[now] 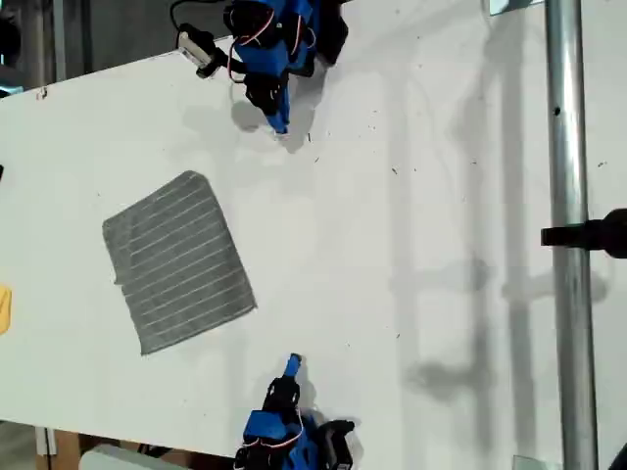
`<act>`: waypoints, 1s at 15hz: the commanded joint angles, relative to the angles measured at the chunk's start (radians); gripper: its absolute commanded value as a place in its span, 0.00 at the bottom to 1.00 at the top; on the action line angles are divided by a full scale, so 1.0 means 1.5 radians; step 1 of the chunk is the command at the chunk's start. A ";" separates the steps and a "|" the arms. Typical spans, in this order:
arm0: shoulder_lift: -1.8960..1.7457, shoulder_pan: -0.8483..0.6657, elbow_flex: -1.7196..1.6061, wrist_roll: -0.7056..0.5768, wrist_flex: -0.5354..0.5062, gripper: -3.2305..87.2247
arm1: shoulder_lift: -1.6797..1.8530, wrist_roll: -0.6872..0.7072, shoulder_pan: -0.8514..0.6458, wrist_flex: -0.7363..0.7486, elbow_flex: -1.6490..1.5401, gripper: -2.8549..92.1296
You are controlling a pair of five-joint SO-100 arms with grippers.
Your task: Grasp corners of a towel and fold twice.
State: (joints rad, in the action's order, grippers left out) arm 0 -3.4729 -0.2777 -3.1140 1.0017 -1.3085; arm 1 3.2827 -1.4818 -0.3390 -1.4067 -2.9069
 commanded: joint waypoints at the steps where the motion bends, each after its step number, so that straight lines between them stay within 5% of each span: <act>1: -0.003 -0.098 0.001 0.324 -0.001 0.01 | 0.003 0.020 -0.008 0.000 0.015 0.03; 8: -0.003 -0.085 0.000 0.353 -0.001 0.03 | 0.003 0.020 0.003 -0.003 0.014 0.03; 11: -0.003 0.001 0.006 0.435 0.038 0.00 | 0.004 0.020 0.021 -0.004 0.061 0.03; 15: 0.076 0.014 0.120 0.465 0.062 0.00 | -0.116 0.092 -0.022 0.000 0.178 0.03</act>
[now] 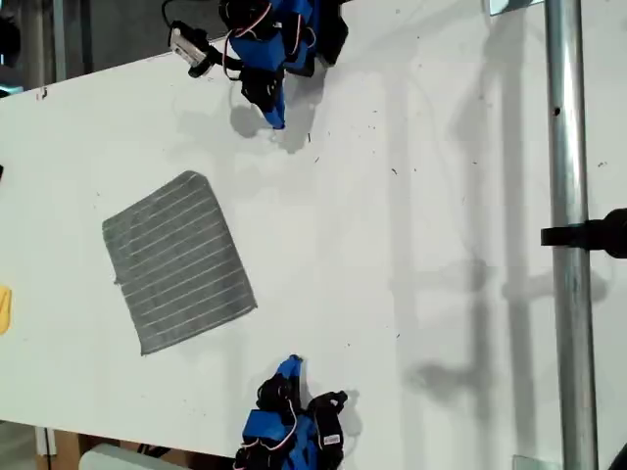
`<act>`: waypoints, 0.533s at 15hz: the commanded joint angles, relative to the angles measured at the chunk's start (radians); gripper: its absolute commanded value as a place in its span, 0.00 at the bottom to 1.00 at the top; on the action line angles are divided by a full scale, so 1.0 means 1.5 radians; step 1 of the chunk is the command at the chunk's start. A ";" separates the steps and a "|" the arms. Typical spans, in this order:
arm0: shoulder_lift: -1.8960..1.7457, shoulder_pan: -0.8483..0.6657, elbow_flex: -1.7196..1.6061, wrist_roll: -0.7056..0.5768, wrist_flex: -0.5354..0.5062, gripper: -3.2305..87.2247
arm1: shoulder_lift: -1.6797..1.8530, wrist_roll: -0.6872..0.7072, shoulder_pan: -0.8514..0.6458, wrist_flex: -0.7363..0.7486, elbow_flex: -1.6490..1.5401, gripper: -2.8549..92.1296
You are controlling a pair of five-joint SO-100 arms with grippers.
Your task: Grasp corners of a towel and fold twice.
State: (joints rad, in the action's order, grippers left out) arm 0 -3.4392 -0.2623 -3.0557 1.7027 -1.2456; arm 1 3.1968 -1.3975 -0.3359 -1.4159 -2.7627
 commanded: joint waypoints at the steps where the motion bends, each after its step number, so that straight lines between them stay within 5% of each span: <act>1: 0.135 -0.006 0.140 -0.021 0.039 0.00 | -0.124 0.079 -0.054 0.020 0.130 0.03; 6: 0.569 -0.087 0.469 -0.180 0.136 0.00 | -0.467 0.294 -0.233 0.115 0.378 0.03; 8: 0.641 -0.121 0.552 -0.213 0.115 0.00 | -0.612 0.350 -0.281 0.125 0.509 0.03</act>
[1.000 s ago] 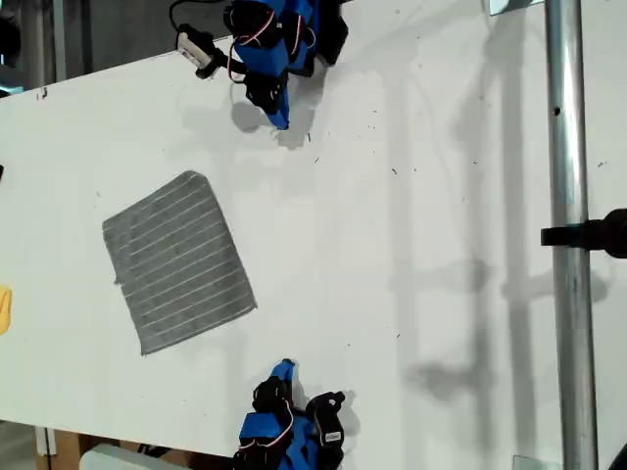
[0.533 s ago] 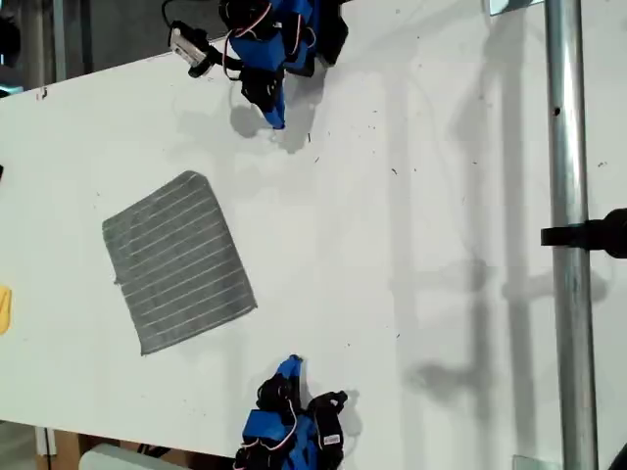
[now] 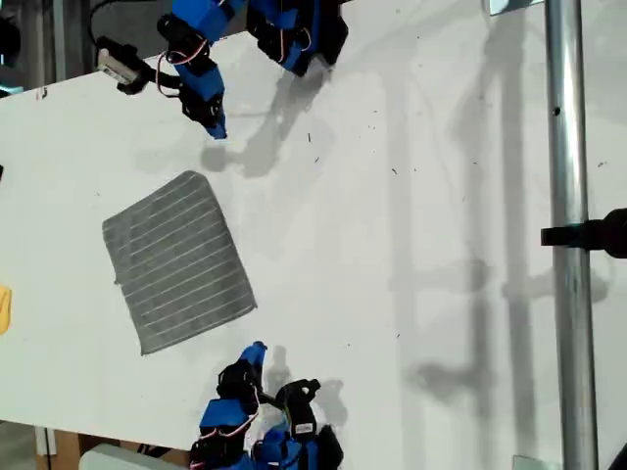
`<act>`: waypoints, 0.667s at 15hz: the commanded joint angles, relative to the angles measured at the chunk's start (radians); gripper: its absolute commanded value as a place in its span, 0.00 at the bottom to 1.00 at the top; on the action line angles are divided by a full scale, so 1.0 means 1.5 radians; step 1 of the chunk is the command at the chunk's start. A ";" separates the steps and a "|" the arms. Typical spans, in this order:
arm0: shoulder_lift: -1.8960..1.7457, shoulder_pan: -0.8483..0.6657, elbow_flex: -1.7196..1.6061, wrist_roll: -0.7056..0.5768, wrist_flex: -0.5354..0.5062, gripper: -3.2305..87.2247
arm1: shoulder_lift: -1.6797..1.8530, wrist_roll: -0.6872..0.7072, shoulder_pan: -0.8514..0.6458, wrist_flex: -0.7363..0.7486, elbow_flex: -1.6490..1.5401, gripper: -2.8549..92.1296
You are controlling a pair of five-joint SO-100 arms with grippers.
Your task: Grasp corners of a towel and fold twice.
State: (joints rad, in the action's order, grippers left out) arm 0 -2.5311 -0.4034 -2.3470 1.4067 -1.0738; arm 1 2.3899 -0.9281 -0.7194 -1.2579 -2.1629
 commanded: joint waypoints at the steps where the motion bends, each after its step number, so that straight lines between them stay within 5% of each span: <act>1: 0.059 -0.040 0.105 -0.026 -0.003 0.00 | -0.139 0.059 -0.045 0.025 0.172 0.03; 10: 0.305 -0.125 0.360 -0.087 -0.087 0.00 | -0.588 0.165 -0.109 -0.014 0.661 0.03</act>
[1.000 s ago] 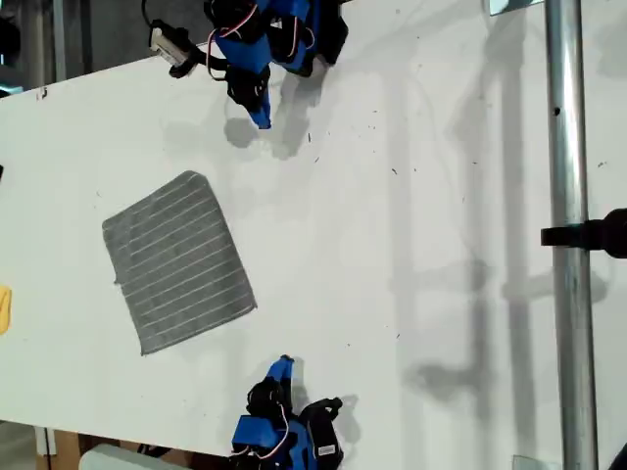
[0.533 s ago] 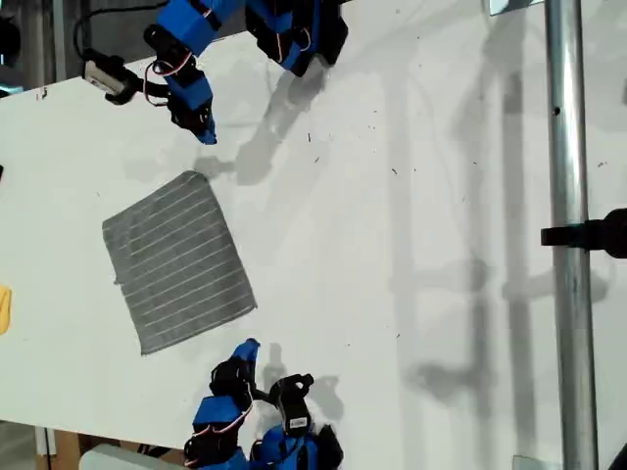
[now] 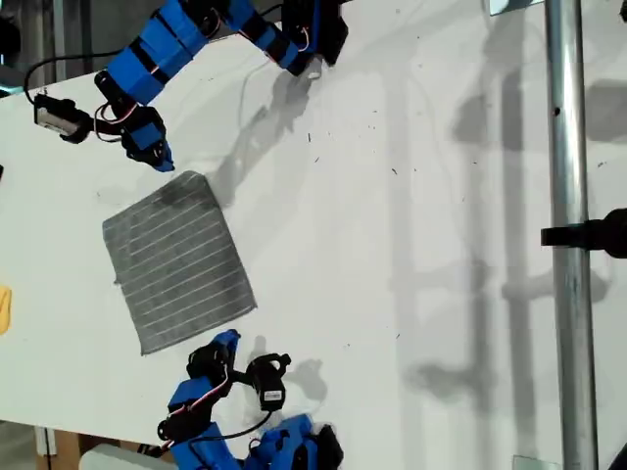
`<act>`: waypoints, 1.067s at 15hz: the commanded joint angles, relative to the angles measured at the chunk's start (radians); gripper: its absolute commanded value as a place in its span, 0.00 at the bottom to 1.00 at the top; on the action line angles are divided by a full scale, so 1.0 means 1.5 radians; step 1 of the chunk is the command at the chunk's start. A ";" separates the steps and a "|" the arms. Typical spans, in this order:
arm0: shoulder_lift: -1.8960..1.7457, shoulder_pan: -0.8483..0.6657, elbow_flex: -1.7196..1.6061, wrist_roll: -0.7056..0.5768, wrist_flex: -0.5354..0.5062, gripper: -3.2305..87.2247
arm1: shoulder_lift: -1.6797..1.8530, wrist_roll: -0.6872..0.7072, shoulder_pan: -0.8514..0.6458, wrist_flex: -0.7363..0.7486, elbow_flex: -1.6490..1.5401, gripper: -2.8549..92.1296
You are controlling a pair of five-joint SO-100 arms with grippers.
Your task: Grasp corners of a towel and fold twice.
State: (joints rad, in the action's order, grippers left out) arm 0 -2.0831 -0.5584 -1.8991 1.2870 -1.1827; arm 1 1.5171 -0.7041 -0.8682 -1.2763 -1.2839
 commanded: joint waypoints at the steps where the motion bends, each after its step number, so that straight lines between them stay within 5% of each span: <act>1: 0.021 -0.032 0.080 -0.014 -0.025 0.00 | -0.022 0.025 -0.018 -0.002 0.090 0.03; 8: 0.052 -0.035 0.105 -0.018 -0.035 0.01 | -0.058 0.140 -0.057 0.022 0.094 0.38; 16: 0.057 -0.028 0.105 -0.012 -0.042 0.01 | -0.210 0.215 -0.041 0.128 0.085 0.40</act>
State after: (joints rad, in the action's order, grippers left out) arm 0 -1.9926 -0.5998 -1.7978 1.2579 -1.2272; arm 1 1.2072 -0.4050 -0.9434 -1.1259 -1.2149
